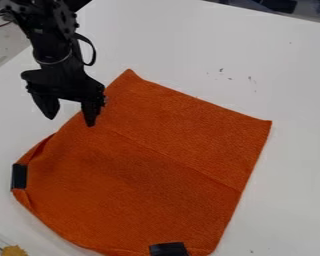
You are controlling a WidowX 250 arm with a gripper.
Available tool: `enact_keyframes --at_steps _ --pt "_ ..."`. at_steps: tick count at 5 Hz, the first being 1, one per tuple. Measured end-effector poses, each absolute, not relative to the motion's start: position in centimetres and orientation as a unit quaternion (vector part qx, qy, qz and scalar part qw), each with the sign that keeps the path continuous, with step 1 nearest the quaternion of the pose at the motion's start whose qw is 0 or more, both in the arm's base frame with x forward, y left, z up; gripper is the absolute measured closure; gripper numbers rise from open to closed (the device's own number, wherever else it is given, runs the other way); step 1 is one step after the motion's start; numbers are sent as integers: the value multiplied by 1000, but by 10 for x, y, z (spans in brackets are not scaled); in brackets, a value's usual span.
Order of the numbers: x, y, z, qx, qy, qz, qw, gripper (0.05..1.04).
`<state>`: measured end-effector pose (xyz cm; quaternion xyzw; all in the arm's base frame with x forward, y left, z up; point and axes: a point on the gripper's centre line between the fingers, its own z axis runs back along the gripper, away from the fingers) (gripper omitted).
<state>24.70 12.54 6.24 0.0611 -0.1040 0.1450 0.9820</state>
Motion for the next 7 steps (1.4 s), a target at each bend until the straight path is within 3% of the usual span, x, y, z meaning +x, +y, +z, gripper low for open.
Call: enact_keyframes --at_steps 3,5,7 --pt "237 95 54 53 -84 150 984 83" --pt "203 37 56 9 -58 153 987 83" --pt "166 -14 35 -4 -52 135 989 83"
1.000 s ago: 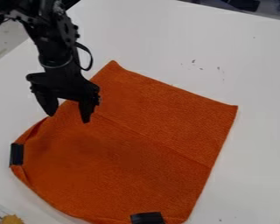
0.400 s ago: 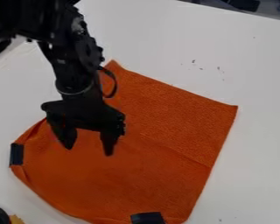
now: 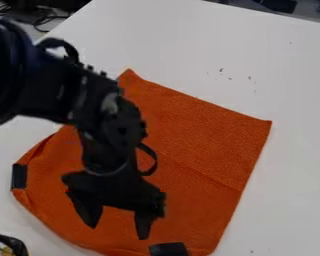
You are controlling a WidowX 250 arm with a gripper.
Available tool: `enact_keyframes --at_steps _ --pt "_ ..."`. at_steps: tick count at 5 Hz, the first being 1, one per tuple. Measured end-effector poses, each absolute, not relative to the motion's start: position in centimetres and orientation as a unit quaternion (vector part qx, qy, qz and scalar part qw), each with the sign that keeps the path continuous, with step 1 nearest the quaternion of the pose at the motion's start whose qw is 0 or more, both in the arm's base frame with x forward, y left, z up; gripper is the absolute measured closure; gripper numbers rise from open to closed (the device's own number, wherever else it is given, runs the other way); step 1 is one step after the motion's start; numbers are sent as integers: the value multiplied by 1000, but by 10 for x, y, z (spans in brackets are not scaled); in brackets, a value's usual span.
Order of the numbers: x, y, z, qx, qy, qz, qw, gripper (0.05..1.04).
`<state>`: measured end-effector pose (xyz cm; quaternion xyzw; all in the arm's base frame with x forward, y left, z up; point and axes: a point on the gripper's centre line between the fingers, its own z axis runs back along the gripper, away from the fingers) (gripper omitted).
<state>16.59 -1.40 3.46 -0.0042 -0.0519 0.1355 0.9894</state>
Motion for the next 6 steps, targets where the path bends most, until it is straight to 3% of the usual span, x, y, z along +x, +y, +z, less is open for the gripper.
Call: enact_keyframes --at_steps 2,4,6 --pt "184 -29 5 -47 -74 123 989 82" --pt "209 -28 3 -88 -85 121 985 137" --pt "212 -26 0 -82 -83 114 987 655"
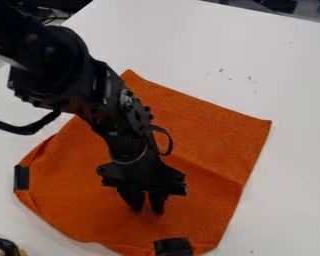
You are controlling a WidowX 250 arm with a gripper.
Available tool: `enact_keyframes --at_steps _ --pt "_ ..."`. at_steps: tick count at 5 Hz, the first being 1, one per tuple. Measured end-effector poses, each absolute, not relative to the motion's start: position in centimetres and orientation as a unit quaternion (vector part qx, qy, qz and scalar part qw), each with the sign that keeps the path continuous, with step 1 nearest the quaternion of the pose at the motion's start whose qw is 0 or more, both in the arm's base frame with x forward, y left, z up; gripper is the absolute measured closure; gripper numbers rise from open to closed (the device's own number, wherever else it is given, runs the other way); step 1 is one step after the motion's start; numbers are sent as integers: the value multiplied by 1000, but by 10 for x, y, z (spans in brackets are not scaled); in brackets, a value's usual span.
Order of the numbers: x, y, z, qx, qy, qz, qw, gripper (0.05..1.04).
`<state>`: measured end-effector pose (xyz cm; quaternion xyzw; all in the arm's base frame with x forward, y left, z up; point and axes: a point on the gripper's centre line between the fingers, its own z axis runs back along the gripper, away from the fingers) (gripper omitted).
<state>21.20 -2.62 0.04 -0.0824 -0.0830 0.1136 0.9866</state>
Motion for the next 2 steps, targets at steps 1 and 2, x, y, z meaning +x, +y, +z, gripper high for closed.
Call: enact_keyframes --at_steps 1,2 --pt "212 -24 0 -74 -82 119 987 768" --pt "206 -29 1 -25 -53 113 992 498"
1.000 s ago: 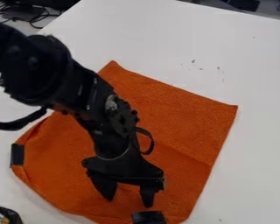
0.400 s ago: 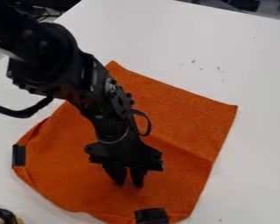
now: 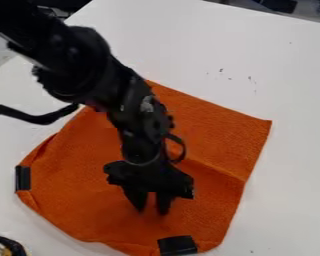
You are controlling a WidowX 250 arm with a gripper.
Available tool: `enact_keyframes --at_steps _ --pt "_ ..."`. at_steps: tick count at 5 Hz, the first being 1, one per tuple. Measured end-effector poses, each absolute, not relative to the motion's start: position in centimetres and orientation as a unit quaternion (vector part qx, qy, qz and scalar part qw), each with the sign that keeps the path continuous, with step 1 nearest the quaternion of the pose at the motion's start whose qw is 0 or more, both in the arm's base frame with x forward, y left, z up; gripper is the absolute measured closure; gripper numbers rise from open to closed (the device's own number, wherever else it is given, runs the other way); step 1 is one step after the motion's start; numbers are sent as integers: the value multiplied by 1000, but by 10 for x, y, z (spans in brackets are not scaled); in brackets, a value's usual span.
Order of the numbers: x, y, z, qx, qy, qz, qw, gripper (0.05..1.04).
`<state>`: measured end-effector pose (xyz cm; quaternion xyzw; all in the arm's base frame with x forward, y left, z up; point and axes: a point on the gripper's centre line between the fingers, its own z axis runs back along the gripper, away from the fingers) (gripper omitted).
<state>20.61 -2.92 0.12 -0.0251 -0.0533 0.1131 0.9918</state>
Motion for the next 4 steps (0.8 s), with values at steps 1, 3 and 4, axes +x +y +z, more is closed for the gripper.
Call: enact_keyframes --at_steps 1,3,4 --pt "201 -27 21 22 -29 91 995 215" --pt "181 -47 50 54 -27 71 996 79" --pt "175 -56 49 53 -19 62 997 83"
